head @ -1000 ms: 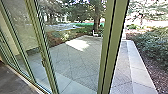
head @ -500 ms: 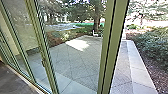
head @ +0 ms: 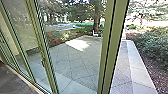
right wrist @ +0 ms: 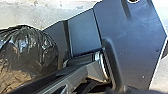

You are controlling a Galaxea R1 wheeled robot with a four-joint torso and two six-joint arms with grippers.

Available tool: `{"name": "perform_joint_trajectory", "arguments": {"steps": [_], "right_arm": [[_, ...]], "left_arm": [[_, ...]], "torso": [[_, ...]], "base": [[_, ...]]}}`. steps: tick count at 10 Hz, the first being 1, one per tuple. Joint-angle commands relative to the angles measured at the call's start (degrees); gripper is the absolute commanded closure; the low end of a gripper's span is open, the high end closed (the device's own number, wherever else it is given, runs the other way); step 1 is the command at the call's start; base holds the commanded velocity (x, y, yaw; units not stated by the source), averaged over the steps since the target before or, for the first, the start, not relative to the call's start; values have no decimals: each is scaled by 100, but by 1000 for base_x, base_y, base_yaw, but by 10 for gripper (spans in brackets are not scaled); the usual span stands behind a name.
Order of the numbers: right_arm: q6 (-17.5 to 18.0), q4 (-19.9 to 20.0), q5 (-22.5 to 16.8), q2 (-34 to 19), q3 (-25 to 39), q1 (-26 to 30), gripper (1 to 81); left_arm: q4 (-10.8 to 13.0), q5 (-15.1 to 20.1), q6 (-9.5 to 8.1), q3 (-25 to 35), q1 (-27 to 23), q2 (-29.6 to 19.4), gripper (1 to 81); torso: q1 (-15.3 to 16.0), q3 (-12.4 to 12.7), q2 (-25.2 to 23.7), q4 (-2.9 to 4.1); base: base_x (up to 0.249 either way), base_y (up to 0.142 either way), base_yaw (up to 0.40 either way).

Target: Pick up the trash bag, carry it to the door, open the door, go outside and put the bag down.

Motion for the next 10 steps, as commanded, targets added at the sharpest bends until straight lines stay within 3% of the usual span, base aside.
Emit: {"name": "perform_joint_trajectory", "arguments": {"steps": [1, 10], "right_arm": [[-27, -71, -324, 74, 44, 228, 10], [-27, -71, -280, 100, 35, 219, 10]], "left_arm": [[53, 366, 16, -22, -250, -30, 811], [53, 366, 25, -22, -241, -30, 811]], "torso": [[0, 0, 0, 0], [0, 2, 0, 0]], "base": [[0, 0, -185], [0, 0, -193]]}}
